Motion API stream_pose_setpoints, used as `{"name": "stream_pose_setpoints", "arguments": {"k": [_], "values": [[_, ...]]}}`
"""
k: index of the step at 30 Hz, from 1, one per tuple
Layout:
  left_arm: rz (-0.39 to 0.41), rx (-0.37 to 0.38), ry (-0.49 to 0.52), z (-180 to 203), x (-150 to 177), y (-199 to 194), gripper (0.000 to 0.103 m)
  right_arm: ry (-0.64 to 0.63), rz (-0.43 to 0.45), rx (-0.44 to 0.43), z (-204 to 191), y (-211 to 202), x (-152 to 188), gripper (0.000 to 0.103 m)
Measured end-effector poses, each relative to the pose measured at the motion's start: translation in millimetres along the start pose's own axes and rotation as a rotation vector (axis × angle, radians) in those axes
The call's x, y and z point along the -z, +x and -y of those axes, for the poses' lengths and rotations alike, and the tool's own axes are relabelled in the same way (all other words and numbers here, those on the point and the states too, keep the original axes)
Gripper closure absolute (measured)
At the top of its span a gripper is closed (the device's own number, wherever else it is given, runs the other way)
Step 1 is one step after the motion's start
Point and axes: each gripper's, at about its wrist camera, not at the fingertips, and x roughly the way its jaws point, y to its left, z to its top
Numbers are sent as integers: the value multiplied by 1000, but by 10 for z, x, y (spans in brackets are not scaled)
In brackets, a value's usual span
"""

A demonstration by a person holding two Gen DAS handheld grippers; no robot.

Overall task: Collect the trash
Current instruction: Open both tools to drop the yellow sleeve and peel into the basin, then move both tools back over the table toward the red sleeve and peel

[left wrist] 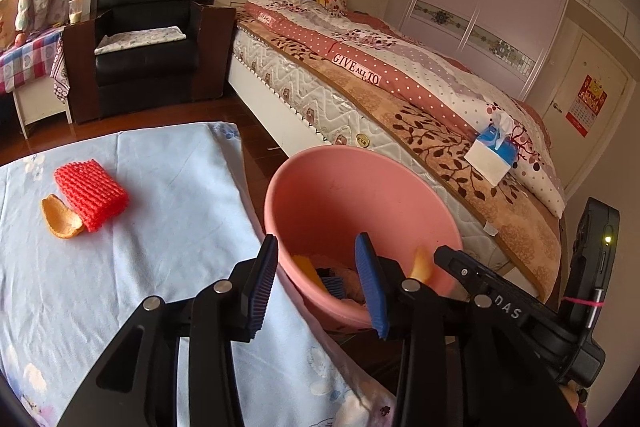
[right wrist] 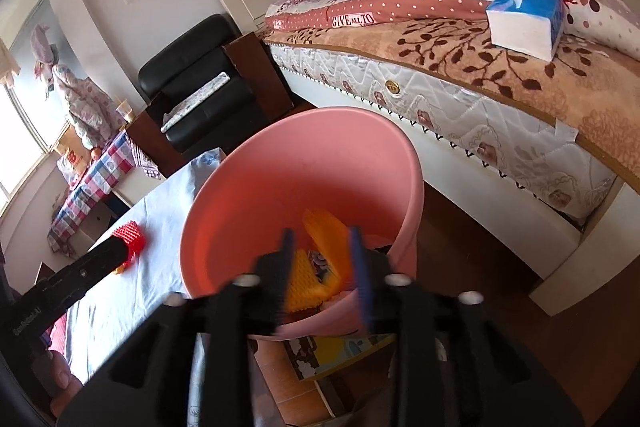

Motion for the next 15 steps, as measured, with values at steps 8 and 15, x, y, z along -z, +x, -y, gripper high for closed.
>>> {"name": "stream_pose_setpoints", "arguments": {"k": [8, 15], "values": [[25, -20, -34, -187, -11, -187, 62, -25, 14, -11, -114, -111, 15, 65], [51, -78, -80, -507, 3, -424, 62, -87, 12, -38, -365, -182, 71, 65]]}}
